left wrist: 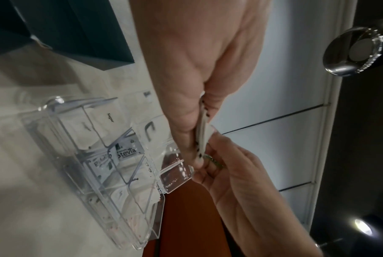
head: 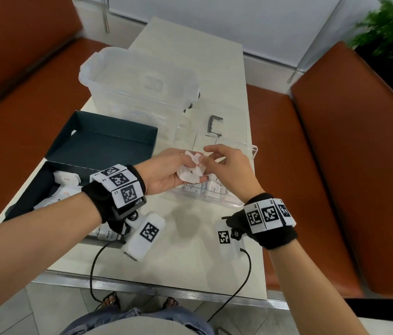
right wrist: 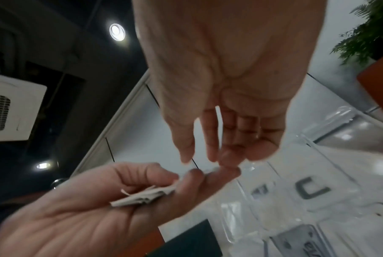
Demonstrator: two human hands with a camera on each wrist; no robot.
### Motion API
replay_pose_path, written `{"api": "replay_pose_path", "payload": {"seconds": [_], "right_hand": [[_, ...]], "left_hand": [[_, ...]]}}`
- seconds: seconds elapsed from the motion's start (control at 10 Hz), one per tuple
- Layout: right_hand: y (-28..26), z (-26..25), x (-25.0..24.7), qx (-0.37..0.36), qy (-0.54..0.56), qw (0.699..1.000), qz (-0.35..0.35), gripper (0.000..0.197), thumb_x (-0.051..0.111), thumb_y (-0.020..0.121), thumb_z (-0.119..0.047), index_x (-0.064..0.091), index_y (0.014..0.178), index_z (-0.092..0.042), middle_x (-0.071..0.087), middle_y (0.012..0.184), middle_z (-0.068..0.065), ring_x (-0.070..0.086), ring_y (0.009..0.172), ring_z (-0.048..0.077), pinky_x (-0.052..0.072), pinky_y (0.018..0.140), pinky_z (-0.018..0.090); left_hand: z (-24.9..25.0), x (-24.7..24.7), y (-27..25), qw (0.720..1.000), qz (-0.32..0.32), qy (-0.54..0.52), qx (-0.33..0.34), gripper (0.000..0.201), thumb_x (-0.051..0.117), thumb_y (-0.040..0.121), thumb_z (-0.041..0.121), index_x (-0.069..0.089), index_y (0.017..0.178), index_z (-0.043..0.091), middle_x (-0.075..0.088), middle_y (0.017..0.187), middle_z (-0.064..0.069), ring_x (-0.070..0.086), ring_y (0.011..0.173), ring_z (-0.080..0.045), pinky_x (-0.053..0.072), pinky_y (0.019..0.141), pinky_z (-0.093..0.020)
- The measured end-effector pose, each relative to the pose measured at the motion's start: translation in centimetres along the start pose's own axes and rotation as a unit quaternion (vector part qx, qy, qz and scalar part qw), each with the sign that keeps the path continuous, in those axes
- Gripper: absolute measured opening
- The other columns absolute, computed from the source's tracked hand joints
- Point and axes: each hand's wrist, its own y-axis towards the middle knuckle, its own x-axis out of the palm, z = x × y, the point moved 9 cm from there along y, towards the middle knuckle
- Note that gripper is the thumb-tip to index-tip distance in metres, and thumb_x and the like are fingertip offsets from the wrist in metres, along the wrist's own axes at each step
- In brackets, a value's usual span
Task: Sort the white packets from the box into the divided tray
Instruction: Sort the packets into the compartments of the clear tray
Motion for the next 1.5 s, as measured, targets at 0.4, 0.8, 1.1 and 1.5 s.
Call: {"api": "replay_pose_path", "payload": {"seconds": [0.4,0.8,1.1,1.5], "right_hand": [[0.9,4.7,-7.7,0.056,0.114,0.99,0.063,0.016,0.066,0.089,-0.012,0.071,0.102,-0.004,0.072,0.081,0.004,0.066,0.065,0.008,0.054,0.062,0.019],[1.2,10.6,-2.9,0.044,-0.257,0.964,0.047,0.014,0.054,0.091,-0.009,0.068,0.097,-0.009,0.069,0.09,0.009,0.063,0.083,0.028,0.054,0.075,0.039],[0.9,11.4,-2.2,0.028,-0.3,0.948,0.104,0.01,0.052,0.092,-0.007,0.061,0.09,-0.006,0.054,0.092,0.009,0.05,0.085,0.028,0.031,0.073,0.033],[0.6,11.6,-1.6,0.023,-0.35,0.931,0.097,0.011,0.052,0.093,-0.01,0.062,0.091,-0.007,0.051,0.093,0.007,0.045,0.082,0.023,0.028,0.07,0.031]], "left_hand": [[0.9,1.7,0.6,0.989,0.054,0.109,0.078,0.029,0.06,0.091,-0.002,0.057,0.12,-0.005,0.067,0.112,-0.024,0.073,0.091,-0.027,0.059,0.062,-0.026],[0.5,1.3,0.7,0.987,0.078,0.115,0.074,0.034,0.059,0.092,0.0,0.054,0.125,-0.007,0.067,0.11,-0.026,0.073,0.074,-0.018,0.056,0.059,-0.022],[0.5,1.1,0.4,0.99,0.082,0.089,0.074,0.033,0.058,0.092,-0.002,0.054,0.124,-0.008,0.066,0.11,-0.026,0.073,0.069,-0.019,0.056,0.059,-0.021],[0.5,1.2,0.1,0.99,0.079,0.09,0.067,0.033,0.058,0.092,-0.002,0.054,0.125,-0.007,0.066,0.107,-0.026,0.071,0.063,-0.016,0.055,0.056,-0.02]]}}
